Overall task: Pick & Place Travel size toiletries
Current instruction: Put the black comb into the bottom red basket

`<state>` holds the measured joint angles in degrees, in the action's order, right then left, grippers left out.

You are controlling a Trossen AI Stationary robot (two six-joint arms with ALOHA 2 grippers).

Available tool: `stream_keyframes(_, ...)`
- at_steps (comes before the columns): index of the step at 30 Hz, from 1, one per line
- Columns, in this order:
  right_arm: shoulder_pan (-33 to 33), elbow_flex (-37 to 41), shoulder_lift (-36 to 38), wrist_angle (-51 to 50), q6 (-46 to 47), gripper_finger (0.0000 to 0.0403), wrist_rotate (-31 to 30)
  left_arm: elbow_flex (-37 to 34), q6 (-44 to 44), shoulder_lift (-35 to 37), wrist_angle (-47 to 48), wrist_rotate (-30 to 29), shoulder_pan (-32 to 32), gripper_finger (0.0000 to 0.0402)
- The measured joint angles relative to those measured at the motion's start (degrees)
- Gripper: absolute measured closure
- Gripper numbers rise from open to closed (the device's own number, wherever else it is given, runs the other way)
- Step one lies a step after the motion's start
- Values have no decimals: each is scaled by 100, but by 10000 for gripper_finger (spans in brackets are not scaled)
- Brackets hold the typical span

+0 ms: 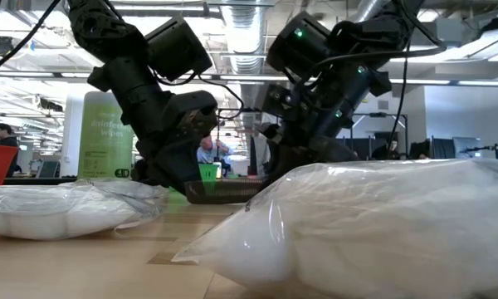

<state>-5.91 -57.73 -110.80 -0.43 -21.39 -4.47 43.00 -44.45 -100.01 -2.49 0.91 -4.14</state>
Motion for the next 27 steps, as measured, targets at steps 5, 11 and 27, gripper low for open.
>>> stream_keyframes(5,0,-11,31,-190,65,393,0,-12,1,47,-16,6,0,401)
stream_keyframes(11,48,30,448,-706,459,395,16,-30,46,815,26,-489,0,401)
stream_keyframes(27,1142,-240,2179,-1342,1854,401,17,-9,498,3176,63,-2232,166,401)
